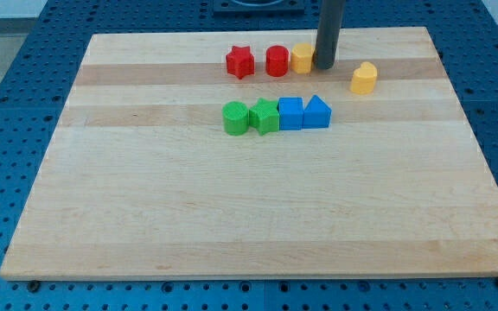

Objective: Move the yellow hexagon right to the red circle

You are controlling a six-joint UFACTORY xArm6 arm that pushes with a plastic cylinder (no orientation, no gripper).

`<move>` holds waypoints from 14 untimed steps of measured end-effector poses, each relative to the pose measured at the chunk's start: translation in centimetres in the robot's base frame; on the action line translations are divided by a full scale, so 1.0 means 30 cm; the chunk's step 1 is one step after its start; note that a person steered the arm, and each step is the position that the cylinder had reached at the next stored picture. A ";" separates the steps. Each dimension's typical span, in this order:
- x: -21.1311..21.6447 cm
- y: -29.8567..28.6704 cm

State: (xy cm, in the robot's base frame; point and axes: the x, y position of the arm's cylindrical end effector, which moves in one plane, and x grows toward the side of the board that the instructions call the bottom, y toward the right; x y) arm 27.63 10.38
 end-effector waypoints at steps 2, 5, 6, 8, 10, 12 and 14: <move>-0.061 0.004; -0.001 -0.042; -0.008 -0.048; -0.101 -0.048; -0.101 -0.096; -0.099 -0.104; -0.082 -0.059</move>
State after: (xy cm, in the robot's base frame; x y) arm 25.17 8.61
